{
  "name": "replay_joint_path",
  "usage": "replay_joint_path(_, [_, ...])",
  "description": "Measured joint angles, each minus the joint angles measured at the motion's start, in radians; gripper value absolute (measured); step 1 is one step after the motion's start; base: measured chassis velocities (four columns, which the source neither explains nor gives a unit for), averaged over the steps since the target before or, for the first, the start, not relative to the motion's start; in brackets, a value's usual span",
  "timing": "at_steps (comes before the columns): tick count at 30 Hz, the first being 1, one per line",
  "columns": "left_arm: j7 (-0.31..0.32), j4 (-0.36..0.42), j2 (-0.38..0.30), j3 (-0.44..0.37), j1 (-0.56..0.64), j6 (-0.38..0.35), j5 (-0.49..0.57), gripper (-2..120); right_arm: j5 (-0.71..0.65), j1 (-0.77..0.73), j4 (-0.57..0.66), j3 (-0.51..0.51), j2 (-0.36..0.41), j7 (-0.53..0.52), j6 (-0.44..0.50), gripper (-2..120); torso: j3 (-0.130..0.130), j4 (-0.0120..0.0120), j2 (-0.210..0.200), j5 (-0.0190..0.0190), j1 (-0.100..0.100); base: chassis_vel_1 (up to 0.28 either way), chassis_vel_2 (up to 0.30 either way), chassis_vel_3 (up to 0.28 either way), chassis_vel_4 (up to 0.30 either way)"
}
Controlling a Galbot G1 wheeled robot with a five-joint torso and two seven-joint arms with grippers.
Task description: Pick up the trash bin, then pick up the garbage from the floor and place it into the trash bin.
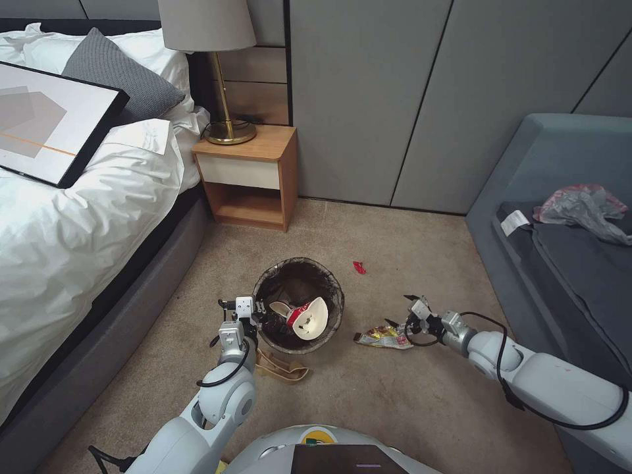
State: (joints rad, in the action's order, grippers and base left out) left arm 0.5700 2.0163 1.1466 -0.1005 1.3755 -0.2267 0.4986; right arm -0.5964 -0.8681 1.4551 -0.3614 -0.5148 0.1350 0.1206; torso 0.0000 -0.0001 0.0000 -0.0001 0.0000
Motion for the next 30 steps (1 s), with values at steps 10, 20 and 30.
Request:
replay_joint_path(10, [-0.001,-0.002,0.008,-0.001,0.001,0.001,-0.001,2,0.030,0.021,-0.057,-0.027,-0.039,0.047,0.028,100,0.000,0.0001,0.000,0.0002,0.000,0.000,0.000,0.000,0.000])
replay_joint_path(20, [-0.001,-0.004,0.015,-0.004,0.001,0.003,-0.003,2,0.062,0.019,-0.135,-0.042,-0.102,0.063,0.047,100,0.000,0.0000,0.000,-0.0001,0.000,0.000,0.000,0.000,0.000])
replay_joint_path(30, [0.000,-0.016,0.025,-0.005,-0.005,0.004,-0.006,2,0.102,0.032,-0.317,-0.053,-0.215,0.095,0.089,100,0.000,0.0001,0.000,0.0001,0.000,0.000,0.000,0.000,0.000])
